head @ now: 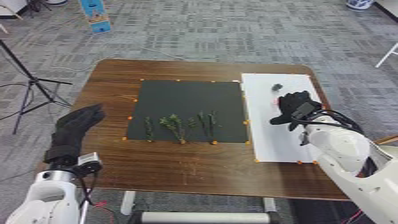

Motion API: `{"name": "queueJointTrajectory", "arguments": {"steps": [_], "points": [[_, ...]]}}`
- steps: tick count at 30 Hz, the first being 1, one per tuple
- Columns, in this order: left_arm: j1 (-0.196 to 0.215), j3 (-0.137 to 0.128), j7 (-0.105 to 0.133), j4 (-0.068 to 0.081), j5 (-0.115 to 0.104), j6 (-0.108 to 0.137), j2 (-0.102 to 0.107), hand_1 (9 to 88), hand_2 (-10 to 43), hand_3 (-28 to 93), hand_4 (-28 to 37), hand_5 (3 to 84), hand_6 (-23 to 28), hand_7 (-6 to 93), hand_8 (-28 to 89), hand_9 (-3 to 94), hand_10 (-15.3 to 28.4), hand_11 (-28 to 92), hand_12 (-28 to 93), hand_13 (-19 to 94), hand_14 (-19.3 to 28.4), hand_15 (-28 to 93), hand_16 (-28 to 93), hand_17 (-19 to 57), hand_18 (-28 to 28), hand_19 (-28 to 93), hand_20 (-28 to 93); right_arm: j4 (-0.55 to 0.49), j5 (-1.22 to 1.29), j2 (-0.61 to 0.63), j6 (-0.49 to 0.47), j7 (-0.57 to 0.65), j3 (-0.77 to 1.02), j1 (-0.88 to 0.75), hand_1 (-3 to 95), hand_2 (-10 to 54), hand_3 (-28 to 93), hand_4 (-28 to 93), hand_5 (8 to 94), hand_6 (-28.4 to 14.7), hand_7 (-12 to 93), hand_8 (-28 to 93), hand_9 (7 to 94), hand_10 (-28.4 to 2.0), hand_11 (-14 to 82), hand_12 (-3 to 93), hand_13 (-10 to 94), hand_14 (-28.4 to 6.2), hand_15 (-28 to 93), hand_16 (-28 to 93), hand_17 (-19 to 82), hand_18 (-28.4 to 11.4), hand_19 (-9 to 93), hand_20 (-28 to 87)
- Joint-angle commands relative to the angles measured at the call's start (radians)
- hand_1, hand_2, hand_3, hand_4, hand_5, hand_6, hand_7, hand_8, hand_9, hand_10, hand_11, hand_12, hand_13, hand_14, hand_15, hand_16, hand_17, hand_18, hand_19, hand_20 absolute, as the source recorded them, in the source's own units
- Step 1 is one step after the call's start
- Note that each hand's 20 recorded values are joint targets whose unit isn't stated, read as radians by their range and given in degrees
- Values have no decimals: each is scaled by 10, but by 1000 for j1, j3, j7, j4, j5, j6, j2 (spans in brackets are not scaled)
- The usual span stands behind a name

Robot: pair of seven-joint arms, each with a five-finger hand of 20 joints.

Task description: Arrange flowers

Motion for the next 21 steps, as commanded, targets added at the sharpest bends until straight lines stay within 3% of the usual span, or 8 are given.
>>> {"name": "queueJointTrajectory", "arguments": {"steps": [1,7,15,21], "points": [[22,0,-11,-8,3,-17,-15,294,33,726,-209,498,37,171,-84,506,130,222,128,421,149,131,-8,105,102,103,189,17,-30,1,-38,32,3,-9,246,-95,631,-127,760,-24,197,-66,869,-118,324,274,771,-125,597,400,372,-274,815,617],[12,6,-7,-2,11,-15,-19,295,34,724,-209,498,39,168,-83,507,130,222,128,420,150,131,-7,105,103,103,189,74,-56,-36,-51,18,-21,39,243,-95,627,-124,776,-20,198,-63,885,-115,324,275,790,-120,600,402,385,-273,833,609],[1,6,5,3,6,-13,-20,295,34,724,-209,498,39,167,-82,506,130,221,128,419,147,130,-9,107,98,97,185,131,-77,-51,-33,38,-65,102,260,-92,626,-121,785,-18,200,-64,897,-113,322,275,803,-114,598,401,399,-271,849,598],[2,4,4,3,5,-12,-21,293,33,726,-209,498,38,169,-83,506,130,221,128,419,147,130,-8,105,99,98,186,122,-71,-43,-44,29,-68,94,314,-29,636,-126,810,-7,215,-64,919,-107,325,275,822,-106,600,401,415,-268,868,588]]}}
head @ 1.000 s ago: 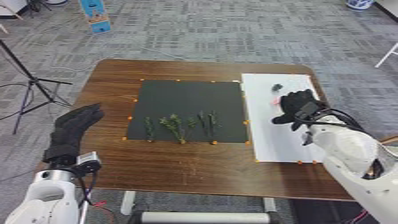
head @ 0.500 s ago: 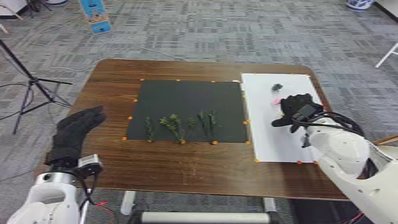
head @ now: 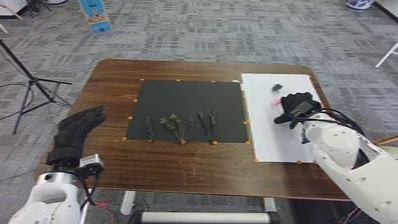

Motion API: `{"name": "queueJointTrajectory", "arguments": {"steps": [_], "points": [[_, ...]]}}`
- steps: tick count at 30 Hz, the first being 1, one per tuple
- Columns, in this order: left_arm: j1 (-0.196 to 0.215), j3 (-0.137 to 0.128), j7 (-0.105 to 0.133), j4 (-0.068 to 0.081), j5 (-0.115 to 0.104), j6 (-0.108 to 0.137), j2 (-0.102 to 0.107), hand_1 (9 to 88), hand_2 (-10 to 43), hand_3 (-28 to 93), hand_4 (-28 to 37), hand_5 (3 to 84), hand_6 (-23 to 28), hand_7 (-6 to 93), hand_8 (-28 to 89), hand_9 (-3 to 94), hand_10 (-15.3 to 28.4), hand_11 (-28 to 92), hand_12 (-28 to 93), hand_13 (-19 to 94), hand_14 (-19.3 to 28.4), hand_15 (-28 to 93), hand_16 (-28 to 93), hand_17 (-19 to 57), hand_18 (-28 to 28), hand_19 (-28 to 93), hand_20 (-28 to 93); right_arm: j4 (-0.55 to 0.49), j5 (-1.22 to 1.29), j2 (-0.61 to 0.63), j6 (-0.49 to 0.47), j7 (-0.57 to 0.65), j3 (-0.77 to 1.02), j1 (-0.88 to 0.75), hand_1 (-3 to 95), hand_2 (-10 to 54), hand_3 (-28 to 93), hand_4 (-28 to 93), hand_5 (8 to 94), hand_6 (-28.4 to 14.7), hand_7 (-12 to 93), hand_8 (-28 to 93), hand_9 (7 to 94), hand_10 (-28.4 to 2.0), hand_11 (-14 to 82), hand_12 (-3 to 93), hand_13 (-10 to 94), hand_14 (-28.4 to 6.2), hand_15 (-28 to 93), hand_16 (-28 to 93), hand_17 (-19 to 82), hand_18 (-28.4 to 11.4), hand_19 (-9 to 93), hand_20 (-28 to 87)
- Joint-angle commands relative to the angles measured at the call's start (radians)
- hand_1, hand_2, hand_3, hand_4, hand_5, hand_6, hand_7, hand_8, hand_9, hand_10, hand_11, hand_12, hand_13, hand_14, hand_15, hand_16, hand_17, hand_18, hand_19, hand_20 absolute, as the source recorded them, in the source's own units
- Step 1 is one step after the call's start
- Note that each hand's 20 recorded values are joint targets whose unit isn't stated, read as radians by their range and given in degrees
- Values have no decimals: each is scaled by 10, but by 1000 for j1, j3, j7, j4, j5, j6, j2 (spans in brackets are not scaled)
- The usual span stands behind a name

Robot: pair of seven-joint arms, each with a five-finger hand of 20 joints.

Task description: Arrange flowers

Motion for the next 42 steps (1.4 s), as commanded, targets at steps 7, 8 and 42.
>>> {"name": "queueJointTrajectory", "arguments": {"steps": [7,8,42], "points": [[17,-14,10,6,-7,20,-7,295,34,724,-213,499,39,168,-83,506,130,220,128,419,149,130,-8,105,99,98,186,-30,-36,21,4,-30,-29,-12,468,-4,611,-145,822,8,239,156,936,-96,353,287,836,-88,623,414,429,-260,896,571],[15,-12,15,9,-8,37,-5,295,37,723,-214,499,39,167,-82,506,130,220,127,417,148,129,-9,108,98,101,187,-37,-32,28,20,-22,-37,-12,470,-3,613,-147,821,8,240,164,936,-96,354,288,837,-87,624,415,429,-260,897,571],[-47,14,24,71,-73,142,45,272,307,652,-283,509,64,142,-89,536,147,182,74,384,115,112,-57,144,48,36,172,-219,223,-236,73,-141,-481,466,466,14,626,-153,815,7,255,186,920,-93,388,303,823,-85,658,428,426,-250,905,583]]}}
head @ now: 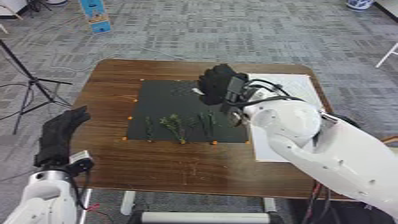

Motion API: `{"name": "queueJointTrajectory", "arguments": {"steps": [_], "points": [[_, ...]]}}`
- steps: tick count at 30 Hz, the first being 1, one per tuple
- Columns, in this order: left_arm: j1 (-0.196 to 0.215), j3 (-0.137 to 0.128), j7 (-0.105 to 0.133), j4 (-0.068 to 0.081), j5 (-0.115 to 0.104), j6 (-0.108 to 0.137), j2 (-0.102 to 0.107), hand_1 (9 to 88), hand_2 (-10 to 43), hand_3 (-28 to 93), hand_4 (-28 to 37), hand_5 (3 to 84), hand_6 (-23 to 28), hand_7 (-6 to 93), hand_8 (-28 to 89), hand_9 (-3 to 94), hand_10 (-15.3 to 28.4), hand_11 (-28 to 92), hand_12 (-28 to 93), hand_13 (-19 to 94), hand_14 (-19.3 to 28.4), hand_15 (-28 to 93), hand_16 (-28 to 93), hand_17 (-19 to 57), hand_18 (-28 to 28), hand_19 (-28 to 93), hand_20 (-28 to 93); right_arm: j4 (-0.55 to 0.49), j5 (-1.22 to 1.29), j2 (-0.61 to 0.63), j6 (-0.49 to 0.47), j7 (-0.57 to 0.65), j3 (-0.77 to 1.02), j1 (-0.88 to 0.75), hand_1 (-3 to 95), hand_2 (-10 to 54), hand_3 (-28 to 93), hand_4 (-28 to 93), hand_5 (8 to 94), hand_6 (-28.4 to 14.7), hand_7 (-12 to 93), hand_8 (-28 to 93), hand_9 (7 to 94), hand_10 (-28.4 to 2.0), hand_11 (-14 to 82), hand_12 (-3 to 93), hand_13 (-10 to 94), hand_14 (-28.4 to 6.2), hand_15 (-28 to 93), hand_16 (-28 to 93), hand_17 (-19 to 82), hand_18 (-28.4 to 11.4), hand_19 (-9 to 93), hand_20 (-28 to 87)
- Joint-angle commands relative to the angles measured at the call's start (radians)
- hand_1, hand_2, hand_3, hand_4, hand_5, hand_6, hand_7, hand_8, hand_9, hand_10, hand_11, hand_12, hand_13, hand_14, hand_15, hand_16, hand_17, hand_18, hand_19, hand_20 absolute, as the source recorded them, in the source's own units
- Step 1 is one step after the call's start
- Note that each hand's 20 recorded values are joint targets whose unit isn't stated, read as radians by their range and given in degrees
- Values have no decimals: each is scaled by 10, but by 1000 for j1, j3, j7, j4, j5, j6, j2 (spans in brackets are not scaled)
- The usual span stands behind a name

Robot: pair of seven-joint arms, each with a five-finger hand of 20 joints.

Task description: Arrange flowers

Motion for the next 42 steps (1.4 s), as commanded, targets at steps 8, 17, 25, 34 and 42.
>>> {"name": "queueJointTrajectory", "arguments": {"steps": [8,17,25,34,42], "points": [[-64,33,-39,27,10,6,3,268,307,659,-283,512,64,143,-90,537,147,184,74,386,117,114,-56,143,48,36,172,167,-69,-268,15,-127,1,0,468,15,625,-157,814,7,256,184,919,-93,390,305,822,-86,663,428,427,-248,906,584],[-33,29,-14,19,-2,-6,4,267,308,662,-283,515,63,143,-91,539,147,185,74,389,118,116,-55,143,49,37,174,189,-126,-313,31,-127,-50,-10,472,19,618,-159,811,8,257,177,917,-94,393,308,821,-84,667,429,426,-246,906,585],[-46,47,-16,32,-5,-3,1,264,307,667,-283,518,63,143,-91,540,148,185,74,391,119,117,-54,140,52,43,176,275,-223,-403,-9,-181,-17,-68,473,21,614,-165,809,10,258,168,915,-93,396,313,818,-85,670,433,425,-245,906,588],[-62,64,-19,41,-3,-7,-4,263,306,669,-283,521,63,143,-91,543,148,186,73,392,120,117,-54,137,53,46,175,360,-310,-484,-9,-244,32,-109,477,22,608,-170,803,12,260,165,912,-93,399,316,815,-85,673,435,423,-243,904,590],[-52,60,5,49,-10,-32,-2,264,306,669,-283,522,62,143,-91,544,148,186,73,391,121,117,-53,134,54,46,174,421,-350,-545,-10,-311,79,-125,486,28,593,-183,797,13,257,152,906,-92,403,320,812,-84,675,436,422,-241,903,592]]}}
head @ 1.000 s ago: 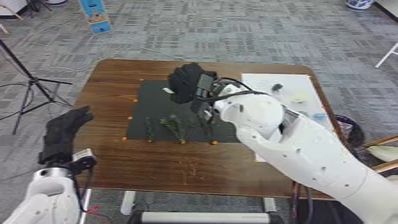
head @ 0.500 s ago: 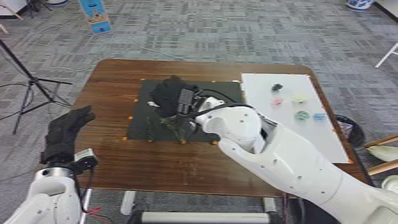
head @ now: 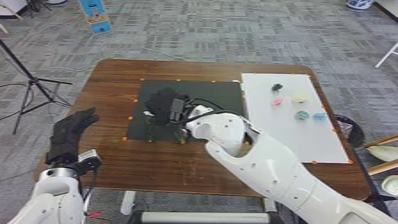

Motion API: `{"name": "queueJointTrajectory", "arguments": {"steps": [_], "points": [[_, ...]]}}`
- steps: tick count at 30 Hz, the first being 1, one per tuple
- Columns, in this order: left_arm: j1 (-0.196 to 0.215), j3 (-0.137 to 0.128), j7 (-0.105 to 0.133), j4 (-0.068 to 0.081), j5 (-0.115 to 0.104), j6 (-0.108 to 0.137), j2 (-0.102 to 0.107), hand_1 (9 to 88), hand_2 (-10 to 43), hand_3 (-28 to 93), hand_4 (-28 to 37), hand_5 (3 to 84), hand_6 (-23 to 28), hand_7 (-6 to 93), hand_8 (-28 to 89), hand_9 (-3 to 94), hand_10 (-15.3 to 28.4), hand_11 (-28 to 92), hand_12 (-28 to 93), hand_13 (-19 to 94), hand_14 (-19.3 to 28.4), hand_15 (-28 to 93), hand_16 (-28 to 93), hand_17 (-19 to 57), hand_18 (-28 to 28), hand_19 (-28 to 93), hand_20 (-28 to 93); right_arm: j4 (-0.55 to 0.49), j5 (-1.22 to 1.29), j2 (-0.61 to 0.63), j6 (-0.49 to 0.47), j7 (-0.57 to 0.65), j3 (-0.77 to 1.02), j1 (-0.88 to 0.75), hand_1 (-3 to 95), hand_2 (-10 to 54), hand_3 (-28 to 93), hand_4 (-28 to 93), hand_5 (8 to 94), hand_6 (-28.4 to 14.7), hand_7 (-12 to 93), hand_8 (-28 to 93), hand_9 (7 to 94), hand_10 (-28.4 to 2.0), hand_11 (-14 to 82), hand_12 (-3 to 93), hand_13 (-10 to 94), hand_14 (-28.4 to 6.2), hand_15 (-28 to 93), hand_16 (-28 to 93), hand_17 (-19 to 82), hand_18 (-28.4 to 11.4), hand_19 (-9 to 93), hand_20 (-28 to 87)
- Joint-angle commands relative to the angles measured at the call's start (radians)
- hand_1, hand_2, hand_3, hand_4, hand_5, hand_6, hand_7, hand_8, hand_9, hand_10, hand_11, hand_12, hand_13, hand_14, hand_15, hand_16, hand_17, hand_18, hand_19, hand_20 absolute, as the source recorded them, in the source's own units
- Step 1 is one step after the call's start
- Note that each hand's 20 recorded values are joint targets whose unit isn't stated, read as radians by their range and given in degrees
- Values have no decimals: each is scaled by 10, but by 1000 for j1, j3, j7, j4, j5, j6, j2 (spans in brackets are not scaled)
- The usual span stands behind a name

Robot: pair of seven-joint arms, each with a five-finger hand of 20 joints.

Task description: Arrange flowers

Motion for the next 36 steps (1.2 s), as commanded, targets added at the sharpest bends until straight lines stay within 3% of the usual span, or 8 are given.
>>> {"name": "queueJointTrajectory", "arguments": {"steps": [1,6,12,23,28,36], "points": [[8,-3,25,9,-12,-27,-5,265,306,668,-283,522,62,143,-91,544,148,185,73,391,121,117,-53,133,55,46,173,54,-42,-74,5,-75,40,-7,488,29,591,-185,796,13,257,151,906,-93,403,320,812,-84,675,436,421,-241,903,593],[38,-17,52,11,-21,-46,0,265,306,668,-283,523,60,144,-92,545,148,185,73,390,120,117,-53,128,57,46,172,83,-59,-126,11,-85,60,3,504,42,558,-193,788,14,247,126,902,-92,407,324,809,-85,678,439,419,-240,900,596],[24,-10,58,20,-24,-49,-1,264,305,669,-283,524,59,145,-92,548,148,185,73,394,120,120,-52,120,62,45,170,103,-87,-177,17,-97,77,-12,510,45,542,-189,783,17,245,112,900,-93,417,325,806,-89,688,443,418,-242,900,600],[19,-17,49,24,-33,-66,-2,257,304,675,-283,527,56,145,-93,557,145,184,73,420,129,132,-55,87,72,46,149,126,-178,-227,7,-156,128,-78,516,47,529,-193,775,24,252,99,898,-93,425,327,804,-90,694,444,417,-241,900,602],[2,-10,44,24,-38,-58,-1,253,304,678,-283,526,55,146,-93,558,145,184,74,418,129,134,-55,76,78,48,141,147,-264,-247,1,-182,157,-101,516,48,526,-194,771,26,255,95,898,-94,426,327,803,-91,697,445,416,-242,900,603],[5,-16,43,21,-37,-82,-3,251,302,680,-283,525,53,148,-94,558,145,184,75,415,128,133,-54,72,79,49,137,173,-297,-266,-14,-180,182,-119,511,48,528,-195,772,29,253,84,898,-93,429,327,799,-94,701,448,415,-242,899,603]]}}
